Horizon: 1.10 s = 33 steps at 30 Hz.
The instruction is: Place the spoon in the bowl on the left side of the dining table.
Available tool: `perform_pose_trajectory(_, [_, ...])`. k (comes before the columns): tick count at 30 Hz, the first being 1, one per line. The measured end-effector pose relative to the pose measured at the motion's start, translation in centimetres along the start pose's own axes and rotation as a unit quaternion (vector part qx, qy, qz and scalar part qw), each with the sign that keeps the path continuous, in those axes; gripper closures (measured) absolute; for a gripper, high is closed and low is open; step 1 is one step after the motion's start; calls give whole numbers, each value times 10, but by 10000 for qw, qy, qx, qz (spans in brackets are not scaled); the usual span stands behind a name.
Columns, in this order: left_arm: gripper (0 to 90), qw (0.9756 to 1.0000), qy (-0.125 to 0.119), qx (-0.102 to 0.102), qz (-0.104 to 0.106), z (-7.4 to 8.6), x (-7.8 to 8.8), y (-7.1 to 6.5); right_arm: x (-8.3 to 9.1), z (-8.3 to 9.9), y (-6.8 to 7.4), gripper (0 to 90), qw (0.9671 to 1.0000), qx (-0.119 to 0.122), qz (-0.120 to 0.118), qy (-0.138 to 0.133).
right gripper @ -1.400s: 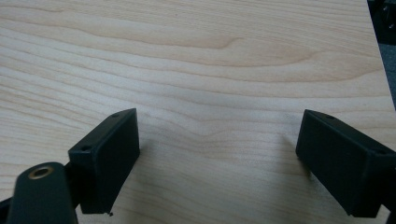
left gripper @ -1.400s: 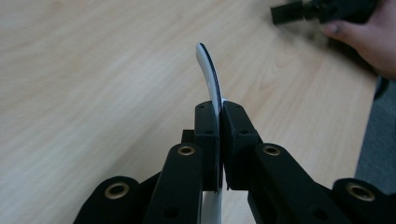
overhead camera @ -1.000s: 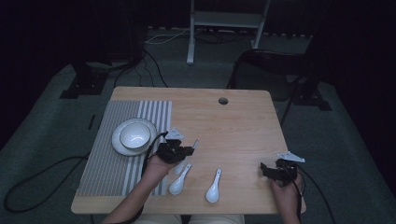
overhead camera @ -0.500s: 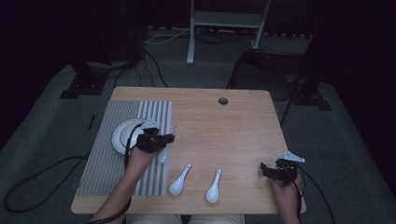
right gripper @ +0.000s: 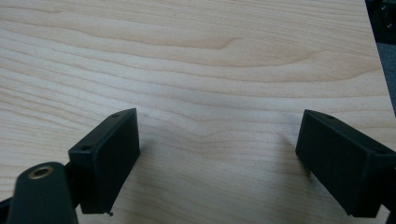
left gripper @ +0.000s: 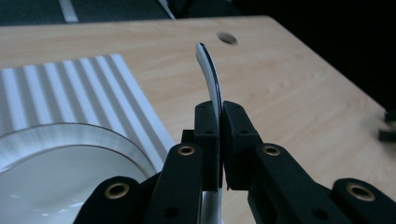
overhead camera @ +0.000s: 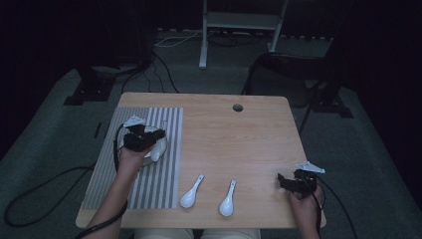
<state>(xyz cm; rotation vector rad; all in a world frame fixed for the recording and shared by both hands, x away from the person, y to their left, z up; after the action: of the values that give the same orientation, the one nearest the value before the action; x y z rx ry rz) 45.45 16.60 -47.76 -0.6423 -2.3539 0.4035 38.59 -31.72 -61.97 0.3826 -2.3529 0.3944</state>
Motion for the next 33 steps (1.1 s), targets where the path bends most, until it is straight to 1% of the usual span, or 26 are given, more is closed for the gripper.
perform_pose_trajectory(1, [854, 10000, -46, 19, -80, -2, 0, 5, 0, 0, 0, 128, 10000, 1, 0, 0])
perform_pose_trajectory(4, [854, 9997, -116, 112, -205, -5, 0, 18, 0, 0, 0, 129, 10000, -1, 0, 0])
perform_pose_trajectory(5, [854, 9996, -124, 173, -190, -5, 0, 22, 0, 0, 0, 129, 10000, -1, -1, 0])
perform_pose_trajectory(7, [854, 9992, -135, 247, -279, -6, -2, 32, 0, 0, 0, 129, 10000, 0, 0, 0])
perform_pose_trajectory(8, [854, 9992, -133, 294, -256, -7, -3, 35, 0, 0, 0, 129, 10000, 0, 0, 0])
perform_pose_trajectory(9, [854, 9989, -152, 324, -295, -7, -3, 40, 0, 0, 0, 129, 10000, 0, 0, 0])
perform_pose_trajectory(10, [854, 9989, -122, 327, -319, -7, -5, 43, 0, 0, 0, 128, 10000, 0, 0, 0])
perform_pose_trajectory(12, [854, 9984, -123, 425, -337, -6, -8, 50, 0, 0, 0, 129, 10000, 0, 0, -1])
perform_pose_trajectory(13, [854, 9983, -102, 424, -386, -5, -10, 54, 0, 0, 0, 129, 10000, -1, 0, 0])
perform_pose_trajectory(14, [854, 9983, -102, 424, -386, -5, -10, 54, 0, 0, 0, 129, 10000, -1, 0, 0])
perform_pose_trajectory(15, [854, 9979, -73, 512, -400, -4, -14, 61, 0, 0, 0, 129, 10000, 1, 0, -1])
perform_pose_trajectory(16, [854, 9974, -86, 532, -471, -3, -16, 64, 0, 0, 0, 129, 10000, -1, 0, 0])
perform_pose_trajectory(18, [854, 9970, -29, 592, -489, 0, -19, 69, 0, 0, 0, 129, 10000, 1, 1, -1])
perform_pose_trajectory(19, [854, 9966, -20, 621, -545, 1, -20, 71, 0, 0, 0, 129, 10000, -2, 0, 0])
perform_pose_trajectory(21, [854, 9960, 31, 686, -572, 4, -23, 76, 0, 0, 0, 129, 10000, 0, 0, 0])
perform_pose_trajectory(24, [854, 9954, 110, 704, -635, 8, -25, 80, 0, 0, 0, 129, 10000, -2, 0, -1])
perform_pose_trajectory(25, [854, 9953, 138, 732, -618, 10, -26, 81, 0, 0, 0, 129, 10000, -1, 0, 0])
perform_pose_trajectory(27, [854, 9947, 156, 752, -677, 12, -27, 84, 0, 0, 0, 129, 10000, -2, 0, -1])
perform_pose_trajectory(28, [854, 9946, 175, 780, -665, 14, -28, 85, 0, 0, 0, 129, 10000, 0, 0, 0])
perform_pose_trajectory(31, [854, 9941, 230, 803, -696, 17, -32, 87, 0, 0, 0, 129, 10000, -1, 0, 0])
perform_pose_trajectory(32, [853, 9936, 259, 812, -740, 19, -32, 88, 0, 0, 0, 129, 10000, -1, 0, 0])
perform_pose_trajectory(33, [853, 9937, 244, 804, -741, 19, -32, 88, 0, 0, 0, 129, 10000, -1, 0, 0])
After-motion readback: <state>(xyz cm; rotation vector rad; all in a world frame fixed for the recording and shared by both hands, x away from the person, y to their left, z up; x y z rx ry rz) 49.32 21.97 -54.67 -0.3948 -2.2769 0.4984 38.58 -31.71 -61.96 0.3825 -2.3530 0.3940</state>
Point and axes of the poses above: each handheld gripper's, and its own axes: x roughly backward along the jaws, z roughly out of its underside, y roughly to its left, the point moved 10 cm from there along -x, roughly forward along the jaws, and after that the axes turned 15 degrees about x, right-handed, at the moved point
